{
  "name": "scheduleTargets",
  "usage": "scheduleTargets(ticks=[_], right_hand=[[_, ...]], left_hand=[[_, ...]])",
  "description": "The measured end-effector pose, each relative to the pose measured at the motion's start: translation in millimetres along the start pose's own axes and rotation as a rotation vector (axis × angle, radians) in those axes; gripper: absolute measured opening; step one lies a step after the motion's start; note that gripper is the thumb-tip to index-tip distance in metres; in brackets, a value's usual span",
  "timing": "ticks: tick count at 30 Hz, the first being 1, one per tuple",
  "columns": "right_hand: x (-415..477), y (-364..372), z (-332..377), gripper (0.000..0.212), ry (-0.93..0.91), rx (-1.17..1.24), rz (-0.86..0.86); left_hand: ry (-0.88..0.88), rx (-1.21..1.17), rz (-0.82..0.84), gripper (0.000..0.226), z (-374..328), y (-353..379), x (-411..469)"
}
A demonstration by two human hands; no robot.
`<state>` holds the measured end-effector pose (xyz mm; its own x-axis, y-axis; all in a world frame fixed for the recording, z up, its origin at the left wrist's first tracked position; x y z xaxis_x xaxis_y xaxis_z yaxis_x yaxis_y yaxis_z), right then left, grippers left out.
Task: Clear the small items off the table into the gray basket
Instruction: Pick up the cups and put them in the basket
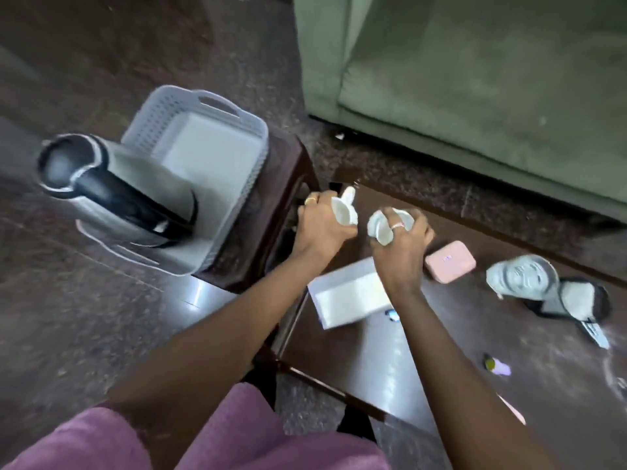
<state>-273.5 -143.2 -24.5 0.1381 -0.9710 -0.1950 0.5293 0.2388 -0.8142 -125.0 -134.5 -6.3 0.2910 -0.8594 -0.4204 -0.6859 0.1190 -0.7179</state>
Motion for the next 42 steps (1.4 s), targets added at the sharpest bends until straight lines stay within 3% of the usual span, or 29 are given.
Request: scheduleTargets(ticks=[4,7,10,13,19,26,31,36,42], right_hand=[[53,23,119,0.048,-0.237,0.045,0.114],[81,46,195,0.050,-0.330,0.072,0.200],[100,74,253,0.058,-0.365,0.020,0.297],[121,102,287,0.060,-0.367,-0.058,0.377],[162,151,309,0.054,-0.482,-0.198,0.495],[183,190,313,0.053,-0.606,-0.334,0.623],[185,207,335,0.057,-0.725,-0.387,0.613],[188,217,355,0.060,-0.792,-0.454,0.551],[195,220,347,0.042,-0.726,-0.415,0.558]], left_hand=[[-0.127,-0.060,-0.192,0.053,48,-112,36],[-0.187,-0.045,-0.206,0.059,80,-173,60],[-0.294,-0.092,-0.231,0.067,111,-204,76],[-0.472,-0.333,-0.314,0.071,143,-204,86],[-0.618,-0.606,-0.523,0.070,172,-181,119],[-0.640,-0.550,-0.707,0.058,198,-175,144],[-0.677,-0.488,-0.814,0.053,216,-177,147],[-0.693,-0.432,-0.864,0.054,221,-178,149],[-0.732,-0.333,-0.770,0.046,227,-181,152]])
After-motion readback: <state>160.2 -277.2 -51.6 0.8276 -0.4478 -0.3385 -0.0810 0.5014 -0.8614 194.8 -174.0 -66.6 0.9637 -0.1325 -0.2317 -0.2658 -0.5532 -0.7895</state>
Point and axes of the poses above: each hand's wrist, its own x-axis towards the middle knuckle, its own y-axis out of the palm, z = x × y, the point moved 5 cm from there along x, towards the middle knuckle, and after that the axes turned 9 degrees about z, right-handed, at the moved point
